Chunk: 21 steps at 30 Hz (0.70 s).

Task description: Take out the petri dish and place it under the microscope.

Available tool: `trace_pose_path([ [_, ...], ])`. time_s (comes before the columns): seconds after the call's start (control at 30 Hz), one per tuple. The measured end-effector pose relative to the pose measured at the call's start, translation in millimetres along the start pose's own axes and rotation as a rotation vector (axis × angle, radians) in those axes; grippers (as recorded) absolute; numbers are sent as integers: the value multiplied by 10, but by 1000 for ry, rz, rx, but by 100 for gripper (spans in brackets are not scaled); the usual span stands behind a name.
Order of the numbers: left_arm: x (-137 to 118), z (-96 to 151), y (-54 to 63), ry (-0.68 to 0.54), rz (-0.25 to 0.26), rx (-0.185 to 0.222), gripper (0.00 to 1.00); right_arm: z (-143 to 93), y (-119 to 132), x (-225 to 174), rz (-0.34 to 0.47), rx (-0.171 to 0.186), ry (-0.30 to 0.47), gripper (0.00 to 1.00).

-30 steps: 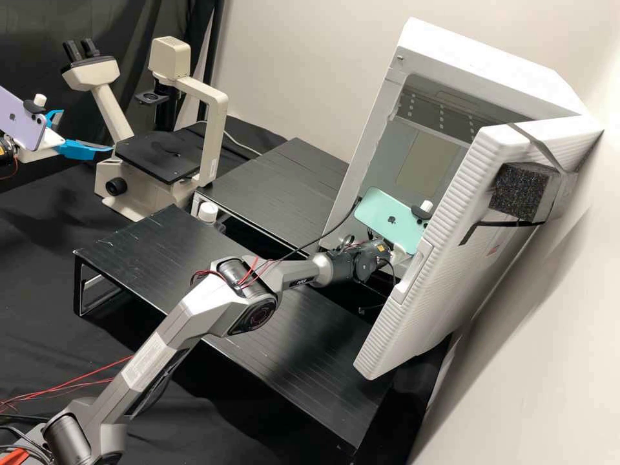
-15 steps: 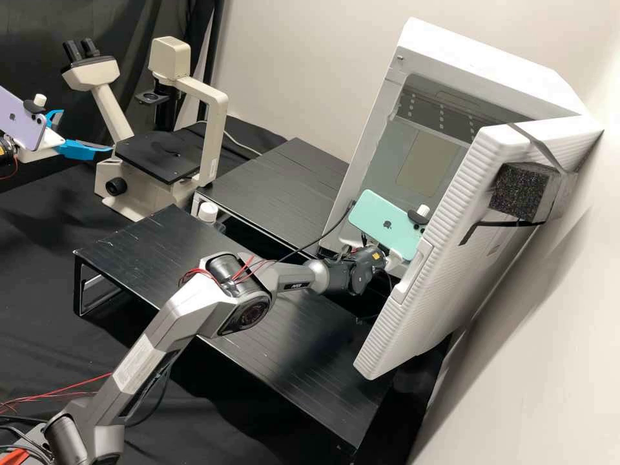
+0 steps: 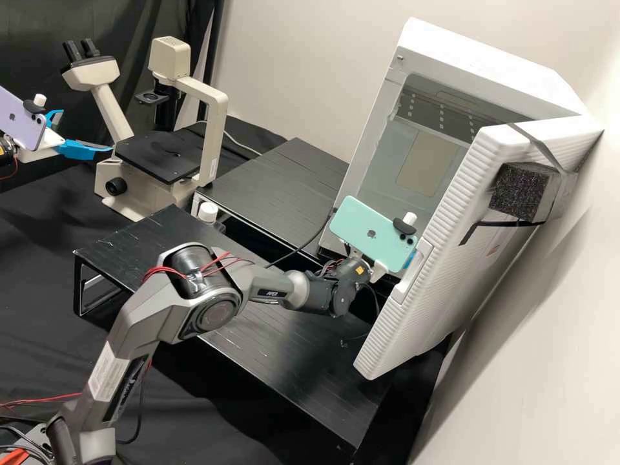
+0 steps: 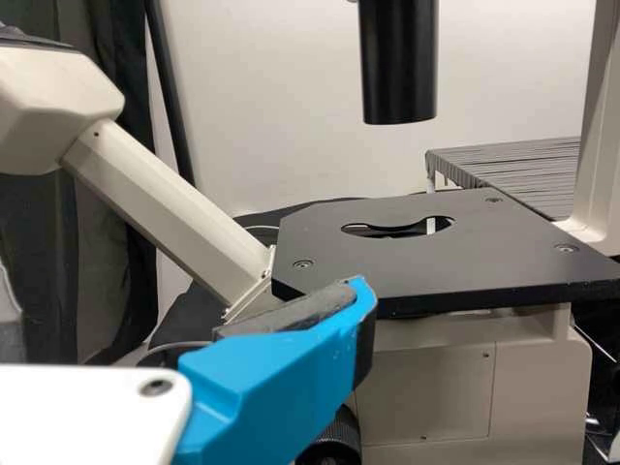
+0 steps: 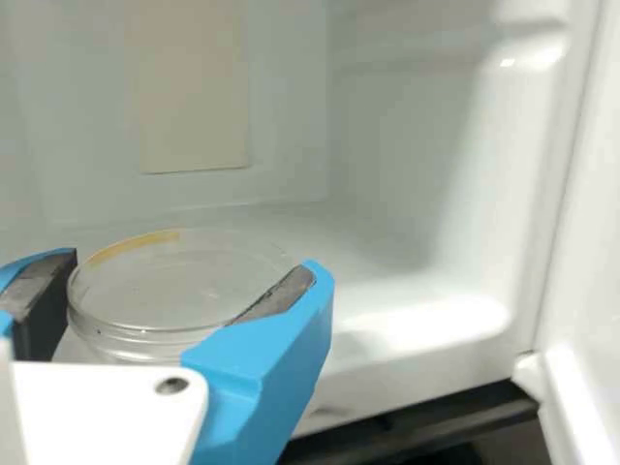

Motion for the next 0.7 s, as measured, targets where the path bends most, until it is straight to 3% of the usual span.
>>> trace_pose_path([
  [0.23,0,0,0,0,0,0,100,-22,-302,-542,-40,71,71,0],
  [0.4,0,0,0,0,0,0,100,-91,-501,-898,-49,101,116,0],
  [0.6,0,0,0,0,0,0,100,-480,-731,-1219,-105,43,330,0],
  [0.7,0,0,0,0,0,0,100,-639,-809,-1335,-119,22,400,0],
])
